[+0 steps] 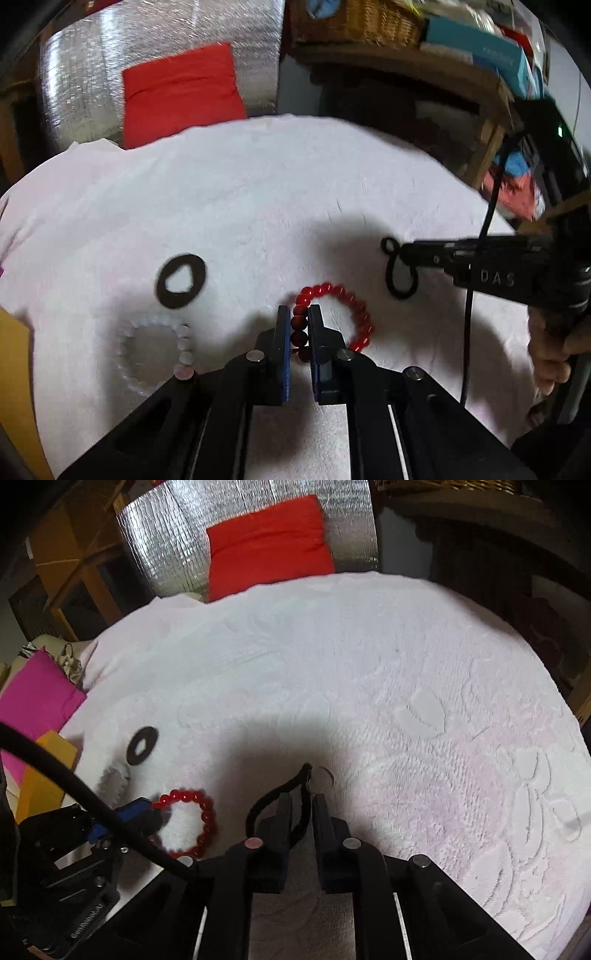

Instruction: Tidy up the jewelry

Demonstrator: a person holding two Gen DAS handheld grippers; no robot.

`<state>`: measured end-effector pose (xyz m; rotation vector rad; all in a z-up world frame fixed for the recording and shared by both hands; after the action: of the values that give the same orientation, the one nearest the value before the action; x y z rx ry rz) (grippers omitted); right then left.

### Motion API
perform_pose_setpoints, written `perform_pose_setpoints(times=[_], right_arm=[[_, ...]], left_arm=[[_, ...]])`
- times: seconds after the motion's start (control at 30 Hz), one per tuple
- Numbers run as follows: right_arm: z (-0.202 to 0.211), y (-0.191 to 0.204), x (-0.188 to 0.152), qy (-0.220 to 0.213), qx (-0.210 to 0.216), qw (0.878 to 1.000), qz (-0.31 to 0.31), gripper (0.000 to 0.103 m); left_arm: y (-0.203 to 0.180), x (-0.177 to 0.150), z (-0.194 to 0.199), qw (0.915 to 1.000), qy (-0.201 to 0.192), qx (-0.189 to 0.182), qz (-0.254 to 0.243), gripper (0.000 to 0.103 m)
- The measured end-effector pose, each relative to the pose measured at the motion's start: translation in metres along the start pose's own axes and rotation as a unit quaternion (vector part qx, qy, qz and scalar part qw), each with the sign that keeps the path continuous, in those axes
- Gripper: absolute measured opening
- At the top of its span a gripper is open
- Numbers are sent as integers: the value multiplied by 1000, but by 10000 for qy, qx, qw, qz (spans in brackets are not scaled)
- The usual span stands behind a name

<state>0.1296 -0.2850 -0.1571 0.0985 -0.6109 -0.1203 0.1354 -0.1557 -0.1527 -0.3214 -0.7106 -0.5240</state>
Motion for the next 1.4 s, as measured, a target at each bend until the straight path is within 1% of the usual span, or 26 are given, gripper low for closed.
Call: perform_pose_setpoints(times=[0.13,0.2,0.27,0.47,0.57,0.63,0.7,0.8,0.87,0.93,1.07,1.13,1.17,1.2,1.23,1.27,1.3,1.33,1.37,1.4], right_arm=[[13,10,8,-259,206,9995,-23,12],[17,15,11,-334,246,9991,-15,12],[20,20,13,-382,339,9987,-44,12],[32,35,18,-573,693,9959,-74,12],[41,43,21,-683,869,9938,-81,12],[47,48,23,-730,1015,9921,-123,12],[53,52,25,-792,1022,9916,-81,12],[63,53,26,-871,1090,9902,-90,12],[70,52,26,-910,1220,9882,-166,12],[76,53,27,-924,1558,9831,-279,12],[87,53,29,-866,2510,9611,-757,12],[91,54,30,-844,2838,9506,-935,12],[91,54,31,-847,2899,9483,-975,12],[91,54,31,-851,2888,9484,-993,12],[89,51,32,-874,2719,9530,-1013,12],[86,45,33,-890,2388,9617,-1010,12],[79,38,32,-866,1996,9711,-980,13],[68,29,30,-779,1390,9830,-908,13],[59,23,26,-662,934,9900,-821,16],[46,16,21,-491,415,9956,-681,16]], left_arm=[[12,5,23,9995,-257,52,194,9],[19,5,34,9989,-344,33,316,9],[27,7,44,9982,-458,108,362,9],[46,8,75,9947,-744,236,666,9],[49,10,96,9917,-973,209,809,9],[50,11,111,9895,-1148,223,851,9],[50,12,124,9875,-1293,254,860,9],[52,11,132,9864,-1389,236,849,9],[53,9,134,9865,-1385,248,833,9],[54,6,133,9871,-1344,255,835,9],[57,3,132,9871,-1305,319,875,9],[59,3,134,9864,-1337,317,903,9],[61,3,134,9863,-1335,352,902,9],[62,2,133,9865,-1313,400,892,9],[63,0,132,9869,-1282,414,890,9],[63,-2,128,9874,-1230,417,905,9],[64,-3,124,9880,-1157,421,935,9],[64,-4,122,9884,-1117,423,943,9],[64,-5,120,9887,-1090,421,936,9],[62,-4,118,9890,-1079,419,918,9]])
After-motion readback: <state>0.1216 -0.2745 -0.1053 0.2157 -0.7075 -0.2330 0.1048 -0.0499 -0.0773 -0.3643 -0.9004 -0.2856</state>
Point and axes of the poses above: each gripper's, at about its wrist camera, not at the fingertips, and z roughly against the way its jaws point, y to its left, x to its top, the point moved 9 cm from there along -z, roughly the way its jaws point, and after that the axes turned 3 degrees about -x, right-handed, at the moved point
